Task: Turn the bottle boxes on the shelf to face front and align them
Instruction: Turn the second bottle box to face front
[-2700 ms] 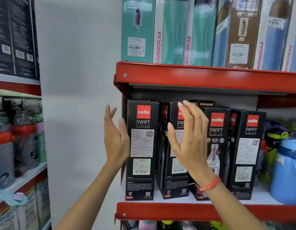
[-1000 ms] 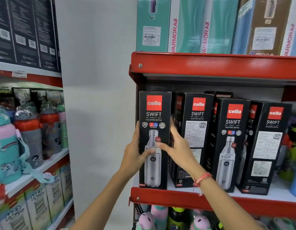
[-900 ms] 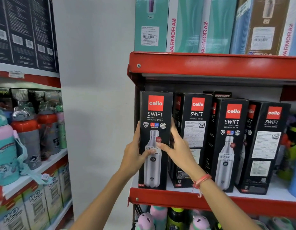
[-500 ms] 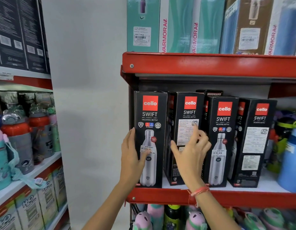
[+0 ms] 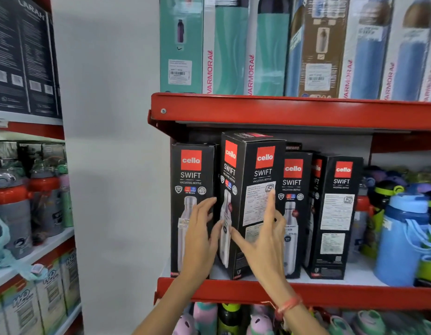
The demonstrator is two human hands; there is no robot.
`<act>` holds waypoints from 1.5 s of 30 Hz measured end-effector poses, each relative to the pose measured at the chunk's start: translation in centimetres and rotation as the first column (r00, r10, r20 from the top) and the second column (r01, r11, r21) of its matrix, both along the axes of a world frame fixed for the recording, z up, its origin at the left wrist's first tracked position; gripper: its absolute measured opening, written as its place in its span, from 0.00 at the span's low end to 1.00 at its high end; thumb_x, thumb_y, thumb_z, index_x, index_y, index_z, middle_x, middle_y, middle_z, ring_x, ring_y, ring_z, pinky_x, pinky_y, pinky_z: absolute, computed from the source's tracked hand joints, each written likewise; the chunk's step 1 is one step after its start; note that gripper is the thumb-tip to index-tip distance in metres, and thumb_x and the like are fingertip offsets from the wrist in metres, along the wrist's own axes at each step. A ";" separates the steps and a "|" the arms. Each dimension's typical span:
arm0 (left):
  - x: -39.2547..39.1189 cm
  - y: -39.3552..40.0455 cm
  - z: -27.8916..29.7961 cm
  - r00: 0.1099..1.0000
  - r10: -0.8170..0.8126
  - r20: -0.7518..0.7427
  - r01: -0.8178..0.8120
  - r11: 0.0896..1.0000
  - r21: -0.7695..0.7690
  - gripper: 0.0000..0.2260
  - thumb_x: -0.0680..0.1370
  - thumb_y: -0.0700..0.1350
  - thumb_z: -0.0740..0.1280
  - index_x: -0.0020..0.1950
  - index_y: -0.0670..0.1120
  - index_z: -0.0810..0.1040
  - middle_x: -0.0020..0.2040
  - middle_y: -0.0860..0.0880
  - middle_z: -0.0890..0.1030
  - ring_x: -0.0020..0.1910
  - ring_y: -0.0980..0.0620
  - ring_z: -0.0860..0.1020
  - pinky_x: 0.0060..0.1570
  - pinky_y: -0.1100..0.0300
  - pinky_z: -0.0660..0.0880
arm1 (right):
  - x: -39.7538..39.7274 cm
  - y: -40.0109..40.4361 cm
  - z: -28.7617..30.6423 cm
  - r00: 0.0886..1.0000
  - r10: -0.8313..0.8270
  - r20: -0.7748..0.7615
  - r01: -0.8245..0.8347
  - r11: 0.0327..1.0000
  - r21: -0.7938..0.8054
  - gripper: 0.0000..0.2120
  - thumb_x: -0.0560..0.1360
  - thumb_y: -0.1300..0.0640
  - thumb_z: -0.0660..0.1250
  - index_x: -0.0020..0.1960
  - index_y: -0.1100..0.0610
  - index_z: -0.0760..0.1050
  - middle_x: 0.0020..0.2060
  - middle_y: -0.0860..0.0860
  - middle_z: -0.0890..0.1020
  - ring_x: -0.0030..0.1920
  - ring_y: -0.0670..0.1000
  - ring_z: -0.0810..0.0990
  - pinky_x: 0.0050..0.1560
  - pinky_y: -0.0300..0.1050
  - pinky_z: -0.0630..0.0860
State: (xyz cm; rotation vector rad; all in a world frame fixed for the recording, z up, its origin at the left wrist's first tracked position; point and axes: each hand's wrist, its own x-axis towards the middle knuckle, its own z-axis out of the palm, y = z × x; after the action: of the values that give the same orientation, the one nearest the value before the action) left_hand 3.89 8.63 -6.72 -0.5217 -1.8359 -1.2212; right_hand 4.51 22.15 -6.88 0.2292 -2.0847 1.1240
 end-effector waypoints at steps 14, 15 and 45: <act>2.5 0.8 1.8 0.875 -0.311 0.372 0.331 0.943 0.010 0.30 0.72 0.48 0.74 0.71 0.52 0.64 0.63 0.54 0.78 0.64 0.56 0.75 0.67 0.48 0.71 | 2.6 6.8 2.9 0.818 0.558 0.137 -0.544 0.829 -0.126 0.49 0.64 0.44 0.76 0.69 0.22 0.45 0.76 0.39 0.59 0.75 0.42 0.60 0.76 0.56 0.59; 2.8 1.0 1.7 0.892 -0.284 0.351 0.302 0.953 0.005 0.30 0.72 0.48 0.74 0.71 0.52 0.64 0.63 0.55 0.77 0.64 0.58 0.75 0.66 0.51 0.71 | 2.5 7.0 3.0 0.805 0.577 0.139 -0.568 0.817 -0.104 0.49 0.65 0.46 0.76 0.71 0.24 0.46 0.76 0.38 0.59 0.75 0.42 0.60 0.76 0.55 0.59; -1.9 6.3 -1.3 0.946 0.179 0.270 -0.163 0.983 -0.082 0.36 0.78 0.44 0.65 0.77 0.51 0.43 0.75 0.40 0.59 0.72 0.43 0.64 0.65 0.53 0.66 | -3.4 6.1 1.5 0.973 0.203 0.110 -0.210 0.976 0.062 0.27 0.77 0.61 0.67 0.74 0.49 0.65 0.62 0.52 0.81 0.59 0.47 0.81 0.60 0.36 0.74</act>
State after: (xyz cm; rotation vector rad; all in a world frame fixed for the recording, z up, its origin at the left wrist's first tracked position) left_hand 1.95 14.93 -8.04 -0.2231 -2.1098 -1.1700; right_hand 1.09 28.29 -5.39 0.4415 -2.2356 1.2036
